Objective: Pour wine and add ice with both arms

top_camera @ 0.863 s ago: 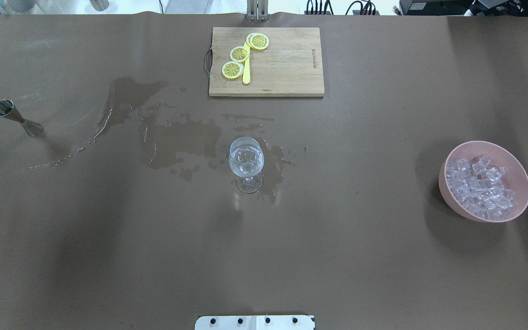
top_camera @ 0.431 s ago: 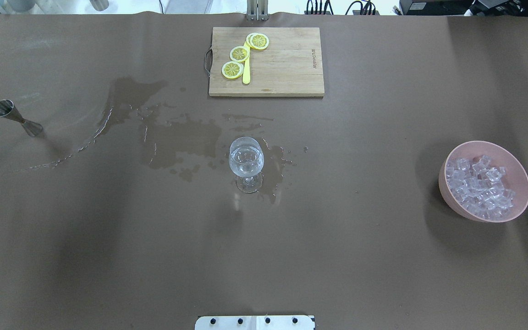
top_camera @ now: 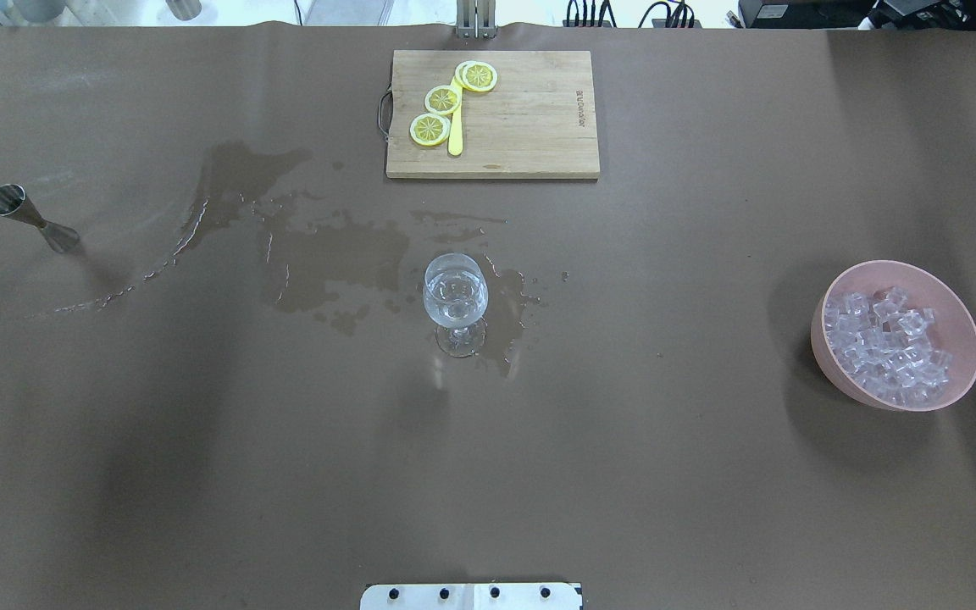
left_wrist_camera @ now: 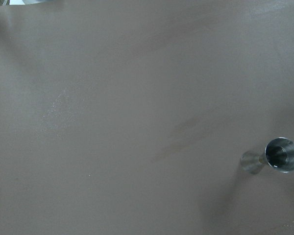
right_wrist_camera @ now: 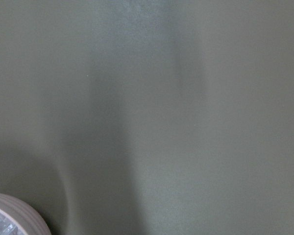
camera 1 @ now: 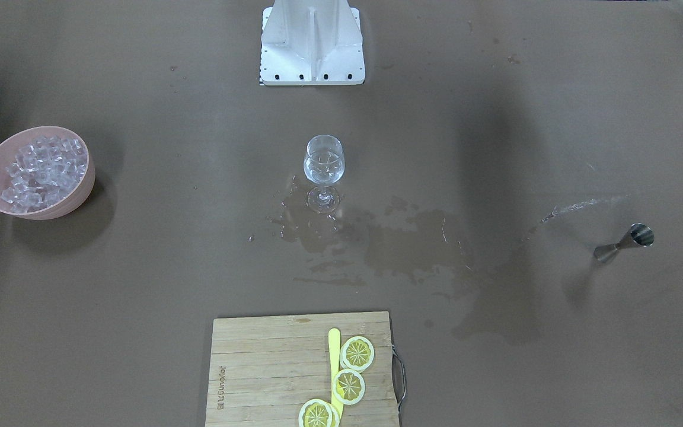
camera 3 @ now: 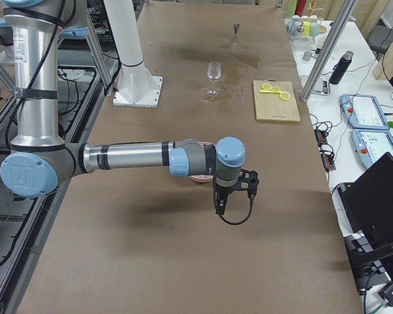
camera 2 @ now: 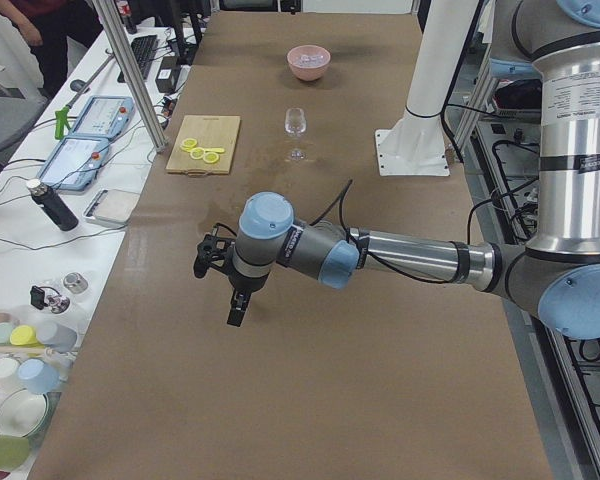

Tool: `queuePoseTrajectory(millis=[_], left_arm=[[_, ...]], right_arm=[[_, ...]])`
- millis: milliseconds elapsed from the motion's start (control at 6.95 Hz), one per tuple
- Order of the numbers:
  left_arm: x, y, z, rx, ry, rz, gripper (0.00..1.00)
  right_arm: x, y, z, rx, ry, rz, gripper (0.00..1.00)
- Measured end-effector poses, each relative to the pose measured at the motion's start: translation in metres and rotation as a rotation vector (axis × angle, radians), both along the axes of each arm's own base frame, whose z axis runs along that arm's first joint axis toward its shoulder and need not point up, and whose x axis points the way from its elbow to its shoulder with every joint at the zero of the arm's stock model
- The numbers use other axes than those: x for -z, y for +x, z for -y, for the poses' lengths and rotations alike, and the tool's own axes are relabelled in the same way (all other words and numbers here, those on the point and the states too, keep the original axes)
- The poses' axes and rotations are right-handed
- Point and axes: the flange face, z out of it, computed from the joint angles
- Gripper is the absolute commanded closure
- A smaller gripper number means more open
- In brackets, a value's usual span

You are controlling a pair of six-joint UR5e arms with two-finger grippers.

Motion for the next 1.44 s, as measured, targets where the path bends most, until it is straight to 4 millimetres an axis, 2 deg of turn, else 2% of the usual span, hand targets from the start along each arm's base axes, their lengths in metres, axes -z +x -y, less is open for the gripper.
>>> queuePoseTrajectory(millis=[288,719,1007,1151,1438], left_arm=[[-0.016,0.002,-0.016,0.019,0.063,-0.016,0.02],[-0.008,0.024,-0.013,-0.020,0.139,-0.028,0.02],[0.004,0.062,-0.005,-0.084,0.191,-0.045,0.02],[0.003,0.082,-0.003,-0.115,0.212,-0.055,0.02],[-0.022,0.111,0.004,-0.136,0.259,-0.093,0.02]], right_arm=[[-0.004,0.000,-0.003,0.009,0.001,-0.001,0.00],[-0.011,0.001,-0.009,0.029,0.007,-0.002,0.00],[-0.015,0.001,-0.012,0.038,0.010,-0.003,0.00],[-0.016,0.001,-0.012,0.040,0.010,-0.004,0.00],[-0.016,0.001,-0.012,0.040,0.011,-0.004,0.00]])
